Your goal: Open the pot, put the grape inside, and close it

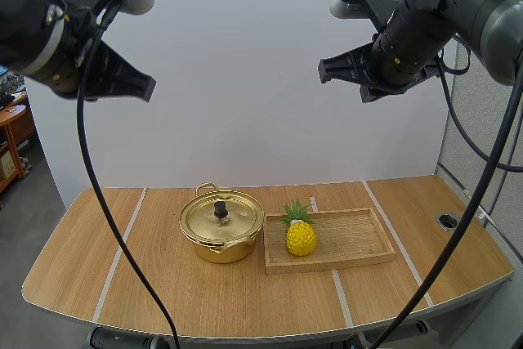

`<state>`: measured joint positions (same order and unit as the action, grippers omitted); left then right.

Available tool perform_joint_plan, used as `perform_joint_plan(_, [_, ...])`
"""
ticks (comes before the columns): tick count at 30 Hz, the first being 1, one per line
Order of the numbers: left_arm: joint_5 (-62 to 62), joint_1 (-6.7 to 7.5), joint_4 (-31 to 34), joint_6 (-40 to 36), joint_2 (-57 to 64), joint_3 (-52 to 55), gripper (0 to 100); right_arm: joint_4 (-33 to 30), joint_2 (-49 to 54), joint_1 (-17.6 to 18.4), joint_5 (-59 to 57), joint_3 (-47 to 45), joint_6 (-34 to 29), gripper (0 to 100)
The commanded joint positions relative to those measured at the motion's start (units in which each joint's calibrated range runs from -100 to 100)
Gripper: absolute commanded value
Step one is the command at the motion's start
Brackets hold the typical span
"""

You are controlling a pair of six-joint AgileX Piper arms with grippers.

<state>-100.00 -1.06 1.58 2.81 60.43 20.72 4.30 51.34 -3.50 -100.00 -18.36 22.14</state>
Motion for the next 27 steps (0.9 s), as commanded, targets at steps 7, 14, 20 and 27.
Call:
perform_joint_plan(7, [0.0, -0.18, -1.58, -6.95, 11.12, 7.35, 0, 0.63, 12.58, -0.25, 0.0, -10.22, -1.24, 0])
perform_joint_plan(14, [0.0, -0.18, -1.58, -9.71, 16.76, 7.88, 0, 3.92, 25.78, -0.25, 0.0, -16.78, -1.69, 0])
perform_joint_plan(20, [0.0, -0.18, -1.58, -11.08, 19.53, 7.88, 0, 7.73, 36.03, -0.25, 3.13, -18.33, -1.69, 0])
perform_joint_plan(27, [3.12, -0.18, -1.58, -14.15, 27.7, 11.77, 0, 9.36, 44.01, -0.25, 7.55, -18.33, -1.69, 0])
